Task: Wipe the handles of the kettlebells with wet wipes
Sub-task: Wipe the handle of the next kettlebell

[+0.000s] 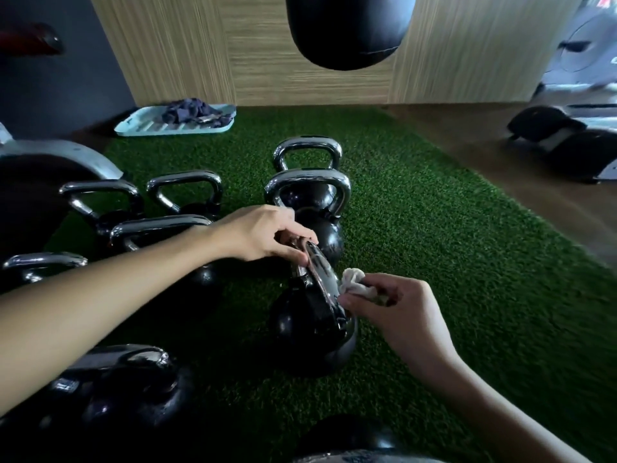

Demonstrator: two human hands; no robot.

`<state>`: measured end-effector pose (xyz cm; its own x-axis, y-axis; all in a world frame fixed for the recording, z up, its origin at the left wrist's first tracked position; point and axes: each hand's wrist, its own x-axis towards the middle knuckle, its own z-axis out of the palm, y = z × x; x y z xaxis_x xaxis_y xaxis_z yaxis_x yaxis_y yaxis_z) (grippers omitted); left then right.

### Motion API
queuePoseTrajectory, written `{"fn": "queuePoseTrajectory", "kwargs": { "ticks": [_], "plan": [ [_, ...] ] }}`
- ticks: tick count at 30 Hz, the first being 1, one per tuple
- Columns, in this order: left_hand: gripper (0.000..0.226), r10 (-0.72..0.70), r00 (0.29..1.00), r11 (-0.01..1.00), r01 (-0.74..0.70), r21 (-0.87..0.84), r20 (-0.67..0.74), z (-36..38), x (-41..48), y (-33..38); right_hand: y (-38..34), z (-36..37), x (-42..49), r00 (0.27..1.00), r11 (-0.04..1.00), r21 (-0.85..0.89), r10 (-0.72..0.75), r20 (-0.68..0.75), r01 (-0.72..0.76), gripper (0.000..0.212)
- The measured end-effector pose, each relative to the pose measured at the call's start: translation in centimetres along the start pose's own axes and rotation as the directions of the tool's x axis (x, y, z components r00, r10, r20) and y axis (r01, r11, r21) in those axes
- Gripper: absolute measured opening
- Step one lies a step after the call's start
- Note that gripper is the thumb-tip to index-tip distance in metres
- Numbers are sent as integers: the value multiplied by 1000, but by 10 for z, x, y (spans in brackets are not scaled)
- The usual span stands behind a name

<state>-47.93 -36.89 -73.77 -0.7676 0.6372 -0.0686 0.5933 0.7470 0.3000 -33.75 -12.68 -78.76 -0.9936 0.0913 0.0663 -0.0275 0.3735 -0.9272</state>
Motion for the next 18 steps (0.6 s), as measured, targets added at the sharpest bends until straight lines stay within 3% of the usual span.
{"fn": "queuePoseTrajectory", "kwargs": {
  "ticks": [4,8,12,18],
  "plan": [
    [57,33,999,999,-33,14,-28,4,7,-4,-6,-1,-12,999,986,-168,-17,-41,10,49],
    [59,61,992,998,-62,-7,-107,12,6,-12,-10,6,-19,992,981,-185,-74,-105,53,30],
    [62,31,985,999,-32,-6,-171,17,1,-13,-10,11,-17,992,989,-127,-88,-89,76,26],
    [72,-15,948,988,63,144,-318,25,-5,-11,-9,-1,-1,994,983,-169,-83,-70,71,20]
  ]
}}
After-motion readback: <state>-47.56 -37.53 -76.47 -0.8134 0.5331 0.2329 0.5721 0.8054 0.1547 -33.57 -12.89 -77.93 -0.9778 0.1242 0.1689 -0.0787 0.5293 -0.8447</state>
